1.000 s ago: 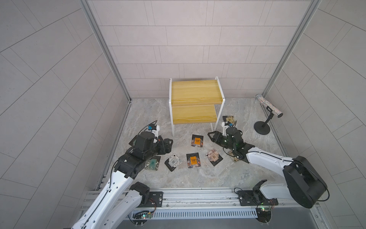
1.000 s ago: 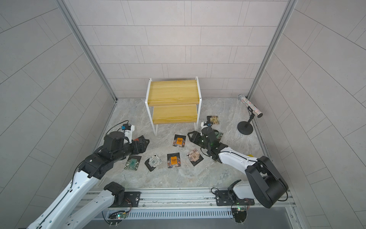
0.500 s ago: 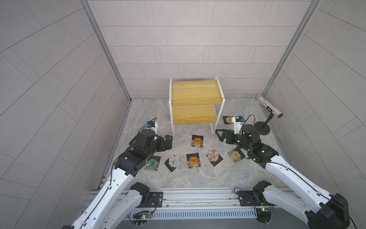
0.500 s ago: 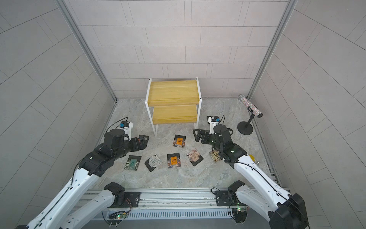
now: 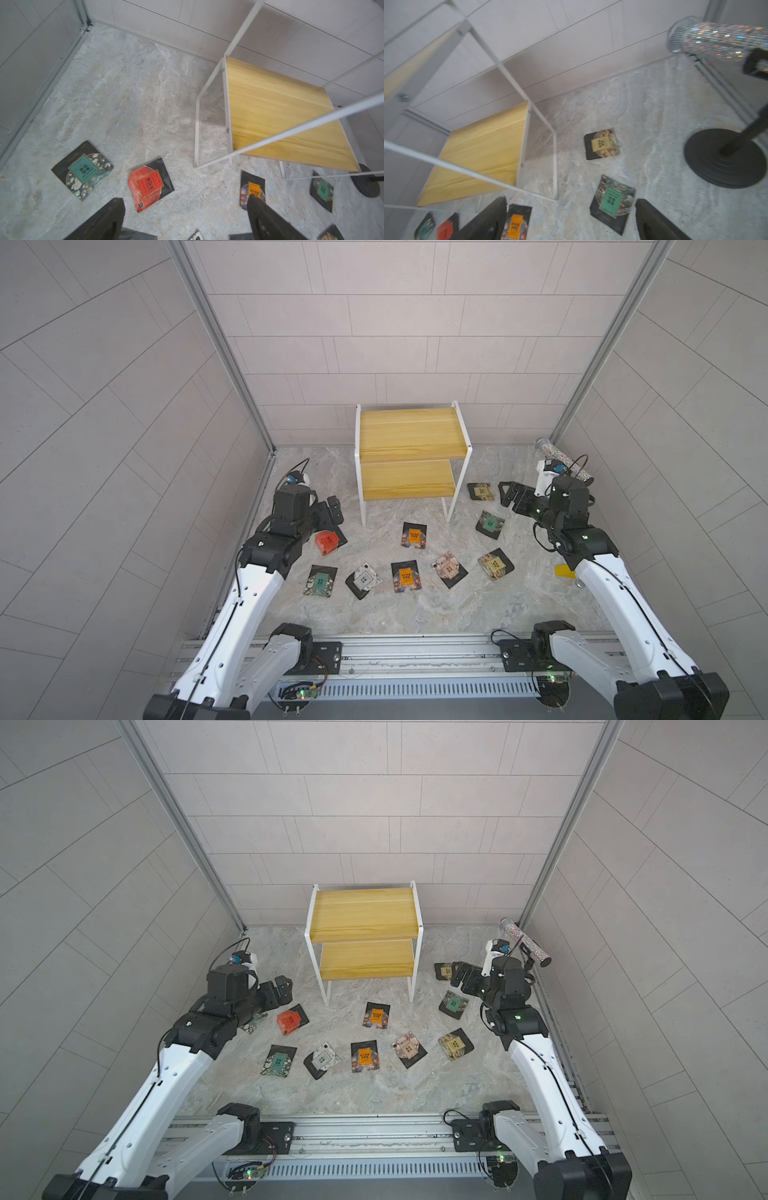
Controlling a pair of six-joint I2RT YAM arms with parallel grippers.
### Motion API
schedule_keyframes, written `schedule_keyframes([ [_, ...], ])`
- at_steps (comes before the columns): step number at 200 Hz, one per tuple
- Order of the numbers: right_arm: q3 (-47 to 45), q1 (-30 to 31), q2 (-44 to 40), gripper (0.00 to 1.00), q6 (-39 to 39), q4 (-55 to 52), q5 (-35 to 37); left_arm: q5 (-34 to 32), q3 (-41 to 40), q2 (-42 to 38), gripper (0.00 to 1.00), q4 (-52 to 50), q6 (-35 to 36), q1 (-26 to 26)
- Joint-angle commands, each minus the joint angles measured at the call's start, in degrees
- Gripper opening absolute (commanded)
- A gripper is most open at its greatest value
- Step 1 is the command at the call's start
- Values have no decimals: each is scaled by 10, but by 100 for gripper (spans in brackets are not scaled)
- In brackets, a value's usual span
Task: Remove the tea bags from the shelf
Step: Reset both arms
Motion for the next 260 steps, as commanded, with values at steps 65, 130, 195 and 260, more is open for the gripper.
schedule_keyframes([
  [65, -142, -15, 96, 100, -82, 199, 371, -221, -141, 117, 100, 283, 145, 61],
  [130, -318, -14, 168, 100, -165, 554, 290, -208, -250, 248, 100, 570, 144, 66],
  [195, -364, 1, 359, 99, -231, 864, 203, -148, -327, 352, 100, 833, 191, 71],
  [260, -327, 38, 349, 100, -249, 783, 284, -142, -310, 350, 100, 791, 195, 71],
])
